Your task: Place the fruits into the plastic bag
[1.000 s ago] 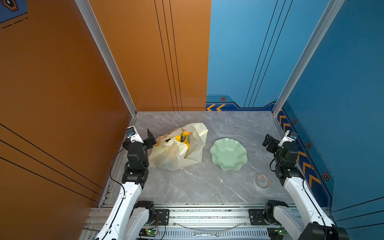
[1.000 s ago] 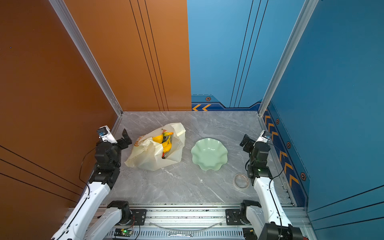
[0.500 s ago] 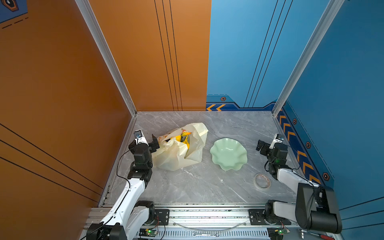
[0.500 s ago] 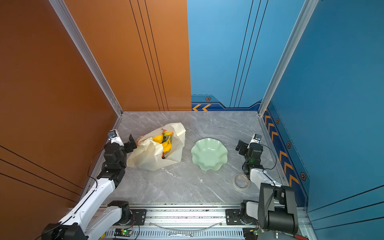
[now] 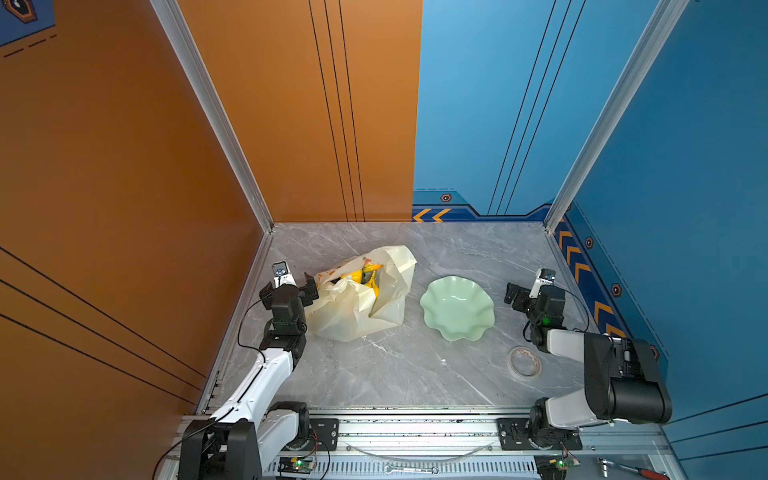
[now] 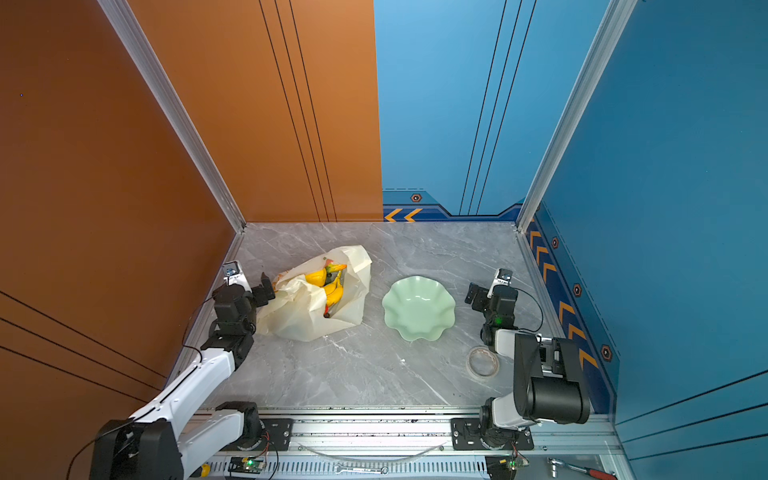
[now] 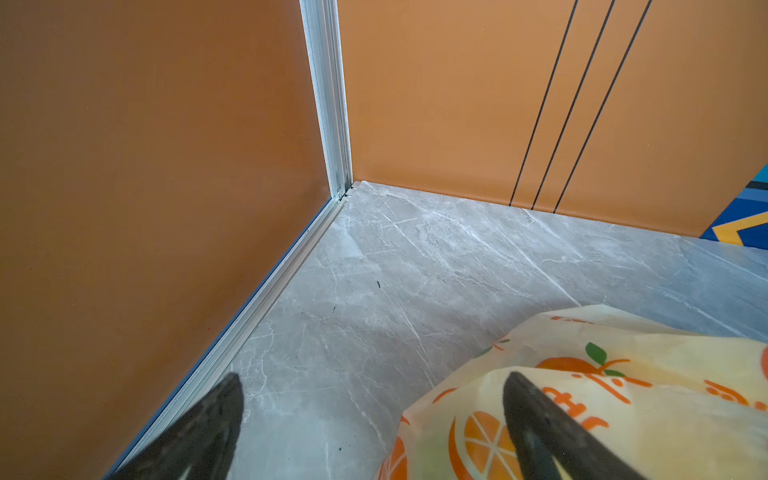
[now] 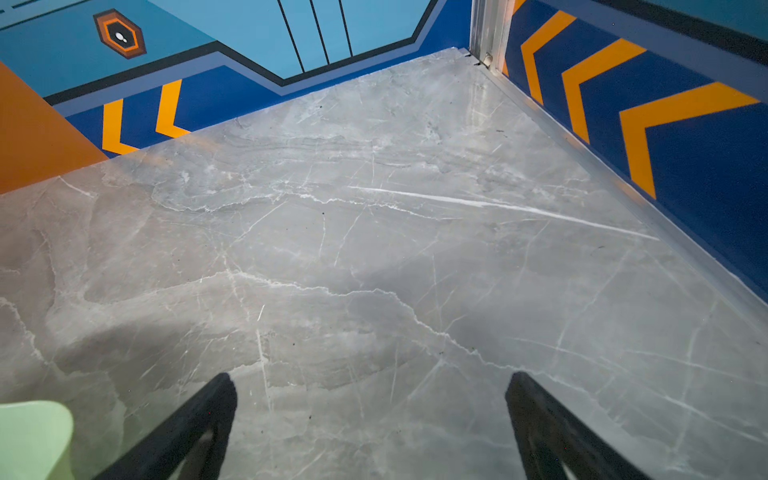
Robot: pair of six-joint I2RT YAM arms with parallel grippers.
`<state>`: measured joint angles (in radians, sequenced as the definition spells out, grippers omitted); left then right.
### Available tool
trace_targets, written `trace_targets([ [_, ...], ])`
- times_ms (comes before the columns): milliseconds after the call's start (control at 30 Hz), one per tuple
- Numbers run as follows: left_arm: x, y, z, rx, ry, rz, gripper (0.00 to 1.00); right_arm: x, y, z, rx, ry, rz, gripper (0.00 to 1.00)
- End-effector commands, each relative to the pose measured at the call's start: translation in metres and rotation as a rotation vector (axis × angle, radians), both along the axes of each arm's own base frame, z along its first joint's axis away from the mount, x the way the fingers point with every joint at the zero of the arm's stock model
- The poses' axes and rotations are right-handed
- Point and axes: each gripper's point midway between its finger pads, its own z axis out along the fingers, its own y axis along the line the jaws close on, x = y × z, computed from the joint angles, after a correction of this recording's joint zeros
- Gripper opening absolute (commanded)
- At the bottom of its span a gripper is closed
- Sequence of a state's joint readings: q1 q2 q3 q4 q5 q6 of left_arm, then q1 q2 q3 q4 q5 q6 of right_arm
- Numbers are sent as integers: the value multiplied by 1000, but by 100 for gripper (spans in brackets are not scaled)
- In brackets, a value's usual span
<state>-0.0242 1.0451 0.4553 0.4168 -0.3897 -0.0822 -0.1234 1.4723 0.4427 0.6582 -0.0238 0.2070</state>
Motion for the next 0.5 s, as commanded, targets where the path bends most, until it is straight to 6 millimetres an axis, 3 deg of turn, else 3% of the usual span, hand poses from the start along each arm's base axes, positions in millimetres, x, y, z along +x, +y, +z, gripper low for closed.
trace_targets([
  [0, 2, 2, -11, 16, 15, 0, 98, 12, 3, 11, -12, -22, 22, 100],
  [300, 19, -10, -49, 17, 88, -65, 98, 14, 9, 10, -22, -14, 46, 100],
  [467, 26, -16, -59, 24, 99, -91, 98, 14, 13, 10, -35, -14, 65, 100],
])
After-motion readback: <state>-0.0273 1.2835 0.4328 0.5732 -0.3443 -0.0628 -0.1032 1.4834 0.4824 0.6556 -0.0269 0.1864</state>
